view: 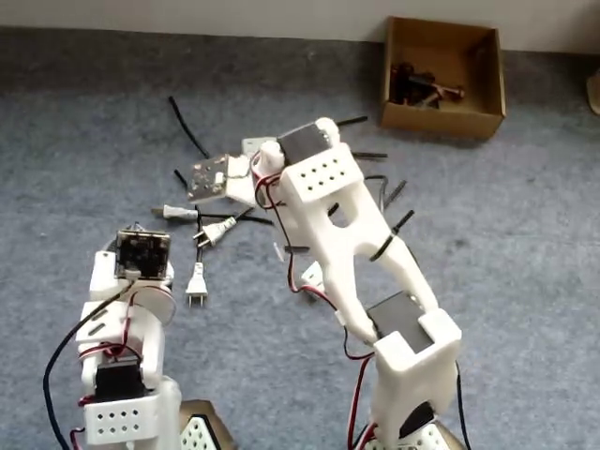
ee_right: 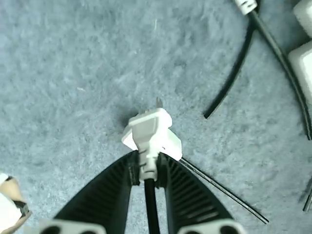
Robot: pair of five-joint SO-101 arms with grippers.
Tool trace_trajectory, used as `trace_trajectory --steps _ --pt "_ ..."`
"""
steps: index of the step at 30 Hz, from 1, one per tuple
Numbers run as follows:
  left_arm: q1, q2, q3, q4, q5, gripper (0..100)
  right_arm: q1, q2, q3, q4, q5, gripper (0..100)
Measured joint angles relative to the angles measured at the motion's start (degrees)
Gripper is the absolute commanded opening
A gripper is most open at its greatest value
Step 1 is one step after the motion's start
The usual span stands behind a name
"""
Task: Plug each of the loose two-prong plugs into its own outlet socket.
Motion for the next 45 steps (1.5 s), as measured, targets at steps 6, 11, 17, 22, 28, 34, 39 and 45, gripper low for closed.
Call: trace_trajectory --steps 6,11,17,22,28,34,39,45 --pt "5.45 0.0 0.0 2.81 -3.34 1 -3.69 0.0 -2.9 0.0 -9.23 0.5" --pt "5.98 0.0 0.0 2.81 -3.78 1 -4.13 0.0 -2.99 0.0 -10.02 0.5" --pt "6.24 0.0 0.0 2.81 -3.78 1 -3.96 0.0 -2.99 0.0 -10.55 0.5" --pt "6.33 0.0 0.0 3.6 -3.78 1 -3.6 0.0 -2.99 -4.22 -15.82 0.5" --pt "8.26 0.0 0.0 3.87 -3.78 1 -3.43 0.0 -2.99 -10.02 -20.66 0.5" --pt "8.97 0.0 0.0 3.87 -3.87 1 -3.87 0.0 -2.99 -14.15 -25.32 0.5" --pt "10.55 0.0 0.0 3.87 -3.87 1 -7.56 0.0 -2.99 -14.24 -26.73 0.5" --pt "10.46 0.0 0.0 3.87 -3.87 1 -9.32 0.0 -2.99 -14.24 -26.81 0.5"
